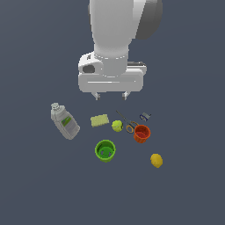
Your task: Pick up a designated object from a clutter of objects.
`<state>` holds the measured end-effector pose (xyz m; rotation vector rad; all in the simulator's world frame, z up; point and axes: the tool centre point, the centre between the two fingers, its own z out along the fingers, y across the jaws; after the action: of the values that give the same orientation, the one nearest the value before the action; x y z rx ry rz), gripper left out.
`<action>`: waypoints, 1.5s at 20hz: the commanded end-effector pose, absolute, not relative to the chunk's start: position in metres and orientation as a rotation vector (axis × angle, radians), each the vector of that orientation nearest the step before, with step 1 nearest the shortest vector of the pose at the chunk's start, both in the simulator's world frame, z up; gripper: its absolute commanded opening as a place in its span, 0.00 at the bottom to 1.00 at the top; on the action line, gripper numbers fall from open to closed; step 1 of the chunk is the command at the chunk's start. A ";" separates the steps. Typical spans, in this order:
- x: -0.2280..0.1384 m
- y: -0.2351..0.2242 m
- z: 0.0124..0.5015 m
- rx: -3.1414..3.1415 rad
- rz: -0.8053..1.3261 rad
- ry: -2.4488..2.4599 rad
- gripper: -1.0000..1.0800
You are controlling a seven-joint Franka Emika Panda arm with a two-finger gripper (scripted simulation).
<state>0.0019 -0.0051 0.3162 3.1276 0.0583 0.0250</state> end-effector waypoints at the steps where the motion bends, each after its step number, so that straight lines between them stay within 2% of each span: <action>1: 0.002 -0.005 0.316 3.128 0.025 0.058 0.96; 9: 0.004 -0.037 0.317 3.108 0.015 -0.016 0.96; 17: 0.004 -0.035 0.312 3.109 0.015 -0.037 0.96; 30: 0.002 -0.017 0.252 3.106 0.015 -0.302 0.96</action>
<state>0.0033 -0.0199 0.2621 3.1081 -0.2585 0.0161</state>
